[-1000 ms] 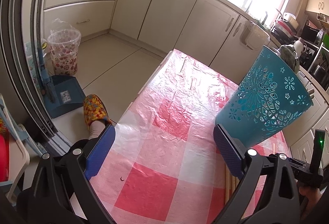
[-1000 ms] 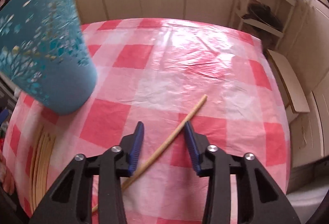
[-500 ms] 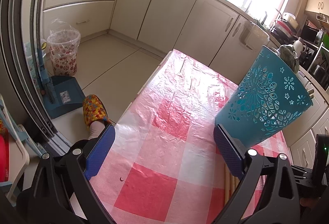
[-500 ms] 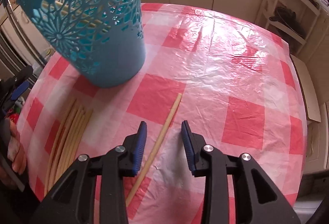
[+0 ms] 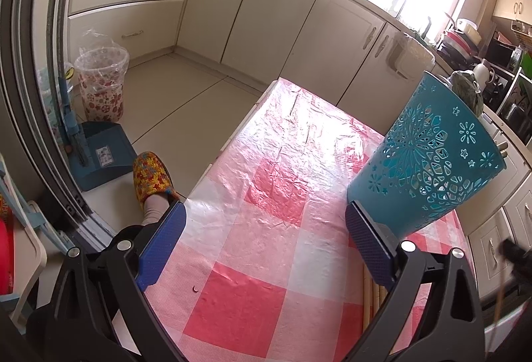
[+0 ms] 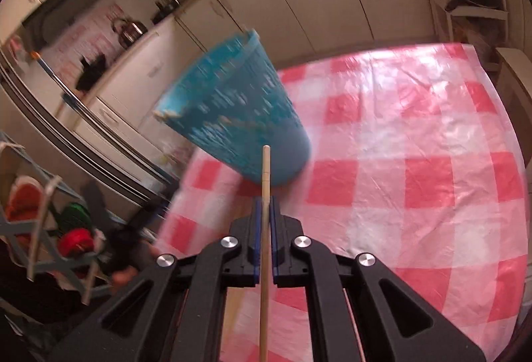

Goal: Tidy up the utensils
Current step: 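Grasp a stick with the right gripper and drop it into the bin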

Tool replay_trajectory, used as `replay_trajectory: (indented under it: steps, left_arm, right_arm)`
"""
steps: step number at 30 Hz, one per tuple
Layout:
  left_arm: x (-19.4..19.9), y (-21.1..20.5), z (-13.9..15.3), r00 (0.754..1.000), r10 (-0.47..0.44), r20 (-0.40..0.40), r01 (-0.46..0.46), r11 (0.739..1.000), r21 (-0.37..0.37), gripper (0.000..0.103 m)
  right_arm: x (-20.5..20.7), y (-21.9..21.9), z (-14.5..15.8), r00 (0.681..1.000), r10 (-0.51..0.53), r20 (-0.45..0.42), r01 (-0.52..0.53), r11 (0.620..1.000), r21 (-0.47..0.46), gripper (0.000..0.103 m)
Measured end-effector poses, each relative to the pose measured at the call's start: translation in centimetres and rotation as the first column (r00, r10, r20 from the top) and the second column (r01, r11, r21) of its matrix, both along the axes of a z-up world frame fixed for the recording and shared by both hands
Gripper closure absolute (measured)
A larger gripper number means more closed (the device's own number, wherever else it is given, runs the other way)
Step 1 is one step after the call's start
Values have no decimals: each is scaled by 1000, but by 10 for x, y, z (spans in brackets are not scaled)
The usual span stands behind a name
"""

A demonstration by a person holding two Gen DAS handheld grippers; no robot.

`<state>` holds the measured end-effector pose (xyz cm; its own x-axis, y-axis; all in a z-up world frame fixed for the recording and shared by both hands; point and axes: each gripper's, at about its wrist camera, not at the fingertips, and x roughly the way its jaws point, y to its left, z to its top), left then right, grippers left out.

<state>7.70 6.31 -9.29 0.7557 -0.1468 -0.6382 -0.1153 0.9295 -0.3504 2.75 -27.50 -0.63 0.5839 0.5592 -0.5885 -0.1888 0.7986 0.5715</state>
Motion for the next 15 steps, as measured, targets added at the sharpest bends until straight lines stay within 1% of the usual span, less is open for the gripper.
replay_trajectory:
  steps: [1, 3, 4, 5, 6, 7, 8, 9, 10, 12, 13, 15]
  left_arm:
    - [0, -1, 0, 1000, -1, 0, 1, 1000, 3, 10]
    - [0, -1, 0, 1000, 0, -1, 0, 1000, 5, 10]
    - [0, -1, 0, 1000, 1, -1, -1, 1000, 4, 10]
    - [0, -1, 0, 1000, 2, -2, -2, 1000, 4, 10]
    - [0, 0, 0, 1000, 3, -2, -3, 1000, 3, 10]
    - [0, 0, 0, 1000, 3, -2, -3, 1000, 1, 10]
    - [0, 0, 0, 1000, 3, -2, -3, 1000, 0, 10]
    - [0, 0, 0, 1000, 3, -3, -3, 1000, -1, 10]
    - [0, 1, 0, 1000, 3, -2, -3, 1000, -1, 10]
    - [0, 1, -1, 1000, 3, -1, -3, 1000, -2, 10]
    - [0, 1, -1, 1000, 2, 0, -2, 1000, -3, 10]
    - [0, 1, -1, 1000, 0, 2, 0, 1000, -6, 10]
  right_arm:
    - [1, -1, 19, 998, 0, 65, -3, 999, 47, 98]
    - [10, 3, 56, 984, -23, 179, 8, 997, 80, 98]
    - [18, 9, 73, 970, -34, 242, 12, 996, 94, 98]
    - [33, 15, 88, 949, -65, 308, 39, 995, 87, 98]
    - [42, 19, 100, 925, -105, 364, 82, 994, 78, 98]
    - [52, 25, 107, 905, -135, 404, 106, 990, 94, 98]
    - [56, 30, 112, 879, -181, 442, 153, 983, 99, 98]
    - [62, 37, 114, 848, -225, 480, 213, 974, 81, 98]
    - [70, 45, 114, 821, -247, 514, 252, 966, 63, 98]
    - [82, 59, 108, 770, -289, 569, 354, 935, -3, 98]
    - [89, 64, 101, 758, -298, 580, 381, 924, -23, 98]
    - [98, 67, 84, 755, -320, 572, 425, 904, -56, 97]
